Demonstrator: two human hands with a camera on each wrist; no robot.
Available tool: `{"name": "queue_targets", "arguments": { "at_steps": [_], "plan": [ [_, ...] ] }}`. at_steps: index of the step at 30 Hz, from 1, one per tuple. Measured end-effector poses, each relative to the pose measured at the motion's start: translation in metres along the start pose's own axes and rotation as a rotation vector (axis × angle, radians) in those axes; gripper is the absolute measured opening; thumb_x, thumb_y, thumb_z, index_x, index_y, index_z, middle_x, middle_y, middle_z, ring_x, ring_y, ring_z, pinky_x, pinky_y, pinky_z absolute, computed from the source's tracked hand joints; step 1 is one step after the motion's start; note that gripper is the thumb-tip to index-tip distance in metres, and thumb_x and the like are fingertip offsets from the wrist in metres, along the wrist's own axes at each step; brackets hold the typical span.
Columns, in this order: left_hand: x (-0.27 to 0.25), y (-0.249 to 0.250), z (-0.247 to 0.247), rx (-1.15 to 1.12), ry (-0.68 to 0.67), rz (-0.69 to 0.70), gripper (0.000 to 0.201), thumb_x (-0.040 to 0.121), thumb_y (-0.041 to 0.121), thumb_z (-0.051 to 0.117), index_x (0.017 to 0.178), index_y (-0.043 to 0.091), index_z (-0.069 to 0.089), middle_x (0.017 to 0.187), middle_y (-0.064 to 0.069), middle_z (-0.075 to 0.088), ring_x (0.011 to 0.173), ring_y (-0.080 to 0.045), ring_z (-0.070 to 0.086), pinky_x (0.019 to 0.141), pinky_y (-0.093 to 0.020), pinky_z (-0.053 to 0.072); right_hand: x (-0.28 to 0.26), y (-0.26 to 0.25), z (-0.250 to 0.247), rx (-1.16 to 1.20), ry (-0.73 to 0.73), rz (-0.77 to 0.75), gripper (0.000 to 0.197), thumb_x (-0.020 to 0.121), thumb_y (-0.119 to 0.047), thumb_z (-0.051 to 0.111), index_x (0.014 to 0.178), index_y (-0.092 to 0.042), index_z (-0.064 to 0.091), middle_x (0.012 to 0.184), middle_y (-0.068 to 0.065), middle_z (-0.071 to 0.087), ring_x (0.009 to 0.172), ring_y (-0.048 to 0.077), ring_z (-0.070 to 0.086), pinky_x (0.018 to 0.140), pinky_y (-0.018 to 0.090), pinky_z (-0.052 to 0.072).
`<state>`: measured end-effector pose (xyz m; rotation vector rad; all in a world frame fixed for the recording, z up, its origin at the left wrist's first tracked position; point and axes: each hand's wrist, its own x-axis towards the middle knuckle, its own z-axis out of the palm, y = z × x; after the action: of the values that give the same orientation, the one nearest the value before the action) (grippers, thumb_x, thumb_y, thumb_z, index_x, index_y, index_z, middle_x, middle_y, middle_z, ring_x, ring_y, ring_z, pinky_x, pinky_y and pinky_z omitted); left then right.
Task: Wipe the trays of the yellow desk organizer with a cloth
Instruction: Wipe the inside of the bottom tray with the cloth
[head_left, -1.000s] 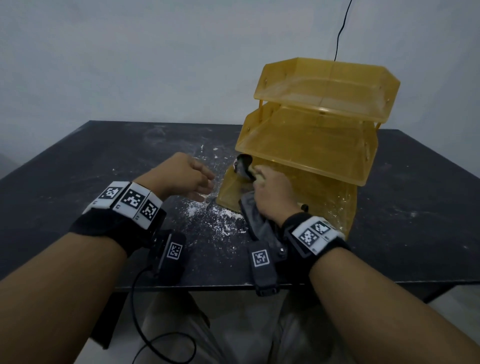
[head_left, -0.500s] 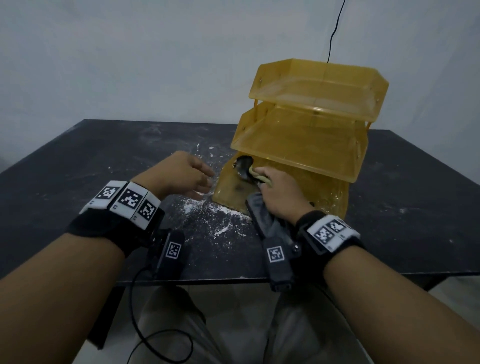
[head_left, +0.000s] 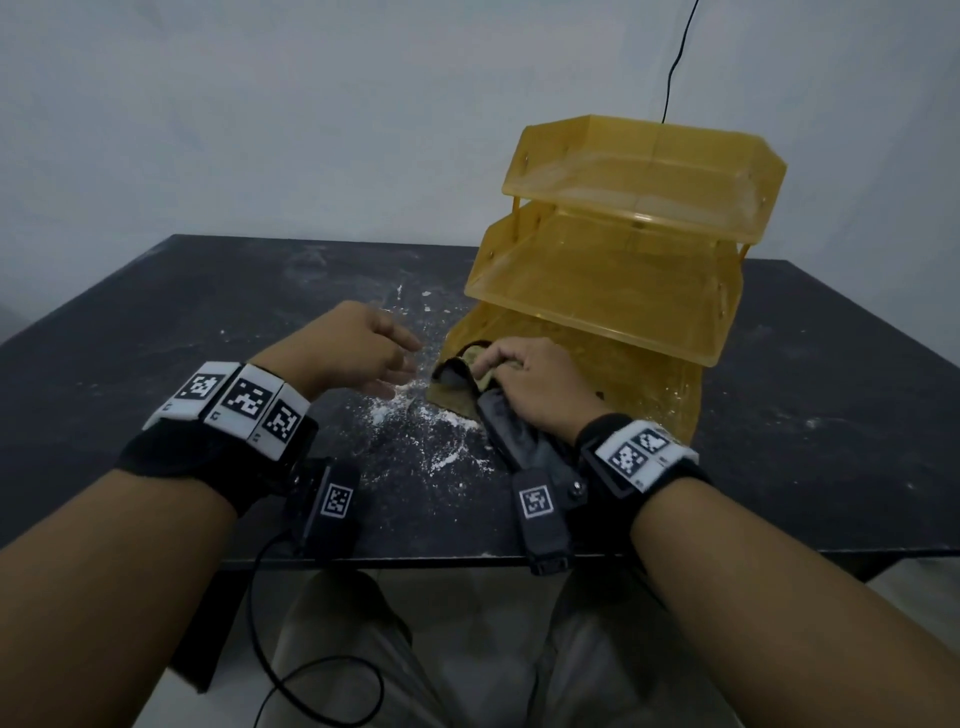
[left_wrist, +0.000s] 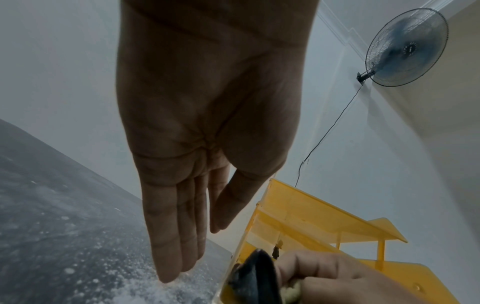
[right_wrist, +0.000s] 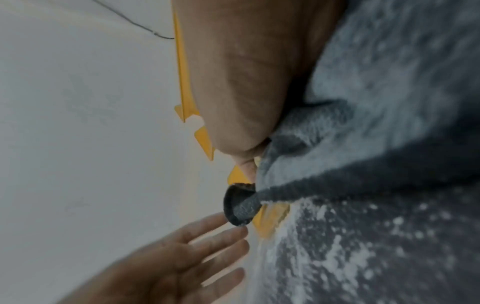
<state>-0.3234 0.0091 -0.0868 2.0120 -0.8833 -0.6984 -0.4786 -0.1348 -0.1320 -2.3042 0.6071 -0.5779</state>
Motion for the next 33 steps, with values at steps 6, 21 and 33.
{"name": "queue_targets", "arguments": {
  "at_steps": [6,21,33],
  "plan": [
    [0.000,0.000,-0.003,0.018,0.000,0.006,0.024,0.092,-0.005,0.056,0.111,0.004,0.067,0.103,-0.016,0.072,0.092,-0.023,0.072,0.079,-0.040,0.061,-0.010,-0.014,0.001,-0.016,-0.293,-0.112,0.031,0.090,-0.005,0.058,0.079,-0.026,0.078,0.102,-0.017,0.073,0.094,0.013,0.069,0.084,0.029,0.054],
    [-0.017,0.029,0.020,0.324,-0.397,0.311,0.063,0.076,0.006,0.079,0.129,0.029,0.054,0.114,0.006,0.067,0.099,-0.009,0.066,0.078,-0.026,0.053,-0.035,0.006,-0.023,0.167,-0.014,-0.197,0.026,0.083,0.000,0.064,0.094,-0.022,0.074,0.106,-0.003,0.069,0.098,0.009,0.064,0.087,0.021,0.049],
    [-0.013,0.036,0.020,0.514,-0.066,0.332,0.010,0.080,0.020,0.076,0.076,0.015,0.067,0.074,-0.001,0.070,0.066,-0.015,0.062,0.059,-0.027,0.046,-0.078,0.005,-0.048,-0.325,0.047,0.025,0.035,0.075,-0.043,0.082,0.095,-0.032,0.054,0.091,-0.013,0.050,0.080,0.006,0.048,0.063,0.026,0.037]
  ]
}}
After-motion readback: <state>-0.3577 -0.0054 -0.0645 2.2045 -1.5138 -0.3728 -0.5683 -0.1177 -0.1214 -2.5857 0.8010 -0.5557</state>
